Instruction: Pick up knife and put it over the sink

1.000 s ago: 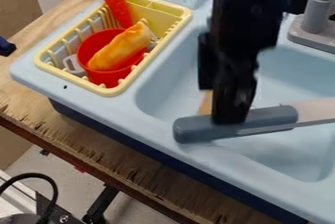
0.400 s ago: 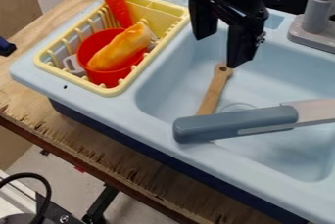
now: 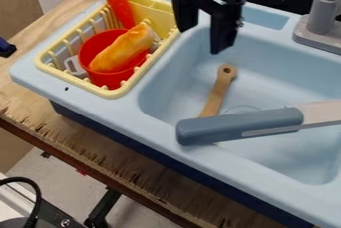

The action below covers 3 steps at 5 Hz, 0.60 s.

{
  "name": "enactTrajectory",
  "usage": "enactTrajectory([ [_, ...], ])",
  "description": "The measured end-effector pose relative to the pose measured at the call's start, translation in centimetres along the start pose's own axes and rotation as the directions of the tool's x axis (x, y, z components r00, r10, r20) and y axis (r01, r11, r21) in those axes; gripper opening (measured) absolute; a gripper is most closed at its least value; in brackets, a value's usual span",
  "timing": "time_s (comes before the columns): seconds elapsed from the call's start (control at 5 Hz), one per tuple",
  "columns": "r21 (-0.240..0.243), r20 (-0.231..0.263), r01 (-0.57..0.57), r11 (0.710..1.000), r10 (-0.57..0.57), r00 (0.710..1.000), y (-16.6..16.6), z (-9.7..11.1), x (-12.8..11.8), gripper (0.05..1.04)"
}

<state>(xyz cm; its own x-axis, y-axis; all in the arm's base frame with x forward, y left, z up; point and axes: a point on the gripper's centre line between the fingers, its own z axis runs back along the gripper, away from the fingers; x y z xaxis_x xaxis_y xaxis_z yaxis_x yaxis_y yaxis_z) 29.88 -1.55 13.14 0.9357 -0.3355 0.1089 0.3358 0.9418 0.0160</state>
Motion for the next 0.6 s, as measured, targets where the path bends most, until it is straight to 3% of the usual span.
enactTrajectory([
  [0.2,0.03,0.027,-0.073,0.997,0.072,0.997,1.3,-0.1,0.6,0.997],
  [0.4,0.027,-0.029,-0.157,0.987,0.158,0.987,2.3,0.0,-0.8,0.997],
  [0.6,0.034,0.029,-0.222,0.974,0.221,0.975,3.7,1.7,-2.4,0.997],
])
